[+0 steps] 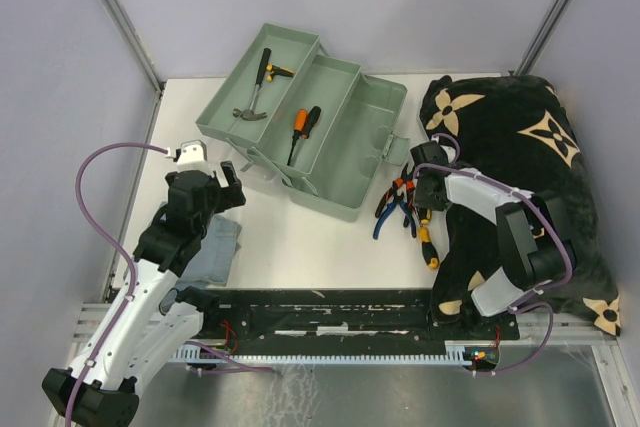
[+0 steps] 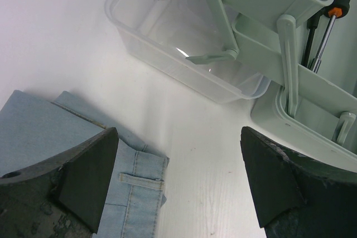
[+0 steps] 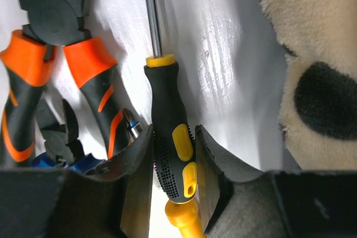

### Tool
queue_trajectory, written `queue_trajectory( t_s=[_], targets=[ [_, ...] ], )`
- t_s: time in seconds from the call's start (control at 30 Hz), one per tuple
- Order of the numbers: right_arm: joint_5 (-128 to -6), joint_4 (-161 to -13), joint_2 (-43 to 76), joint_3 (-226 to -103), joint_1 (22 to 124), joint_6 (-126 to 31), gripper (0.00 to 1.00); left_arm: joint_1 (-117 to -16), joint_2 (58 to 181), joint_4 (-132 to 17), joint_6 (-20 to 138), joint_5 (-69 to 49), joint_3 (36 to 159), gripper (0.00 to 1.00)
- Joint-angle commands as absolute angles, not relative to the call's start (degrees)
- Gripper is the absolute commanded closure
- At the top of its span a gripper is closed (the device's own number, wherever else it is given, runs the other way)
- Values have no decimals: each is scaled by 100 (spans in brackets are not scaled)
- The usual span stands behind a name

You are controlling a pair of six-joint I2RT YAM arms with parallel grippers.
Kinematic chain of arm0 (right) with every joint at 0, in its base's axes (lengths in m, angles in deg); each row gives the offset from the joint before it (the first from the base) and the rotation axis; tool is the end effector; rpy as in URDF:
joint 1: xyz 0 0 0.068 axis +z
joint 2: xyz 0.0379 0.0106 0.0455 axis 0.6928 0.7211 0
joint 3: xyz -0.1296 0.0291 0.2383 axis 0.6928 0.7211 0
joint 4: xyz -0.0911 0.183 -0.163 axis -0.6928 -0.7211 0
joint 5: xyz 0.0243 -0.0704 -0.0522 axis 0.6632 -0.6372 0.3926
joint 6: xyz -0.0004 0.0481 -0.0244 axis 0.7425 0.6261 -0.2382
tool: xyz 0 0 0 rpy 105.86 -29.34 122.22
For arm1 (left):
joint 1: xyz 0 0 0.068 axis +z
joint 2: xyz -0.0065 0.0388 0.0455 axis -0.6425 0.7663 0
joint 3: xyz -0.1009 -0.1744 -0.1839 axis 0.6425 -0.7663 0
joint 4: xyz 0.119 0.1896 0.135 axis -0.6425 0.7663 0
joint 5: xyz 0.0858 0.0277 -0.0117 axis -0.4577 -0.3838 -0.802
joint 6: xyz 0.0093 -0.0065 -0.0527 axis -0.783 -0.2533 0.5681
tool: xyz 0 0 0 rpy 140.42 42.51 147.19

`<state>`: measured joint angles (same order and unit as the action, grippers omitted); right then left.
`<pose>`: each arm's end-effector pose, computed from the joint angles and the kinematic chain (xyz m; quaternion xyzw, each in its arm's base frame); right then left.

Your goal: Pack the tool kit

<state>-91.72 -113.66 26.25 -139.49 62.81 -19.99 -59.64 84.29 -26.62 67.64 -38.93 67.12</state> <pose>0.2785 0.0848 0.1652 0.1566 0.9577 -0.0406 0.2378 0.1520 -0.0407 0.3007 -0.0962 0.8393 -0.0273 0.5344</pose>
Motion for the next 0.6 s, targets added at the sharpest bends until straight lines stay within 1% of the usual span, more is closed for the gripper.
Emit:
queue_trajectory(
  t_s=[0.0, 0.07, 0.2, 0.27, 0.43, 0.5, 0.57],
  targets=[
    [-8890, -11180, 2874, -14055, 6229, -2066, 66, -5929, 8416, -2867, 6712, -3952, 6748, 4],
    [-8801, -11106, 2958, -14012, 6216, -2058, 64, -5932, 8416, -2874, 6711, -3954, 6748, 4],
    [-8800, -11003, 3033, -13957, 6195, -2033, 62, -5929, 8421, -2872, 6710, -3954, 6748, 4],
    [-8815, -10984, 3027, -13945, 6188, -2031, 54, -5927, 8425, -2869, 6709, -3961, 6748, 4],
    [-8887, -11045, 3095, -13962, 6189, -2038, 50, -5918, 8435, -2872, 6707, -3965, 6746, 4],
    [-8926, -11072, 3117, -13962, 6187, -2039, 51, -5919, 8434, -2872, 6705, -3955, 6748, 4],
    [-8951, -11079, 3082, -13941, 6189, -2032, 59, -5915, 8442, -2870, 6702, -3945, 6748, 4]
  ],
)
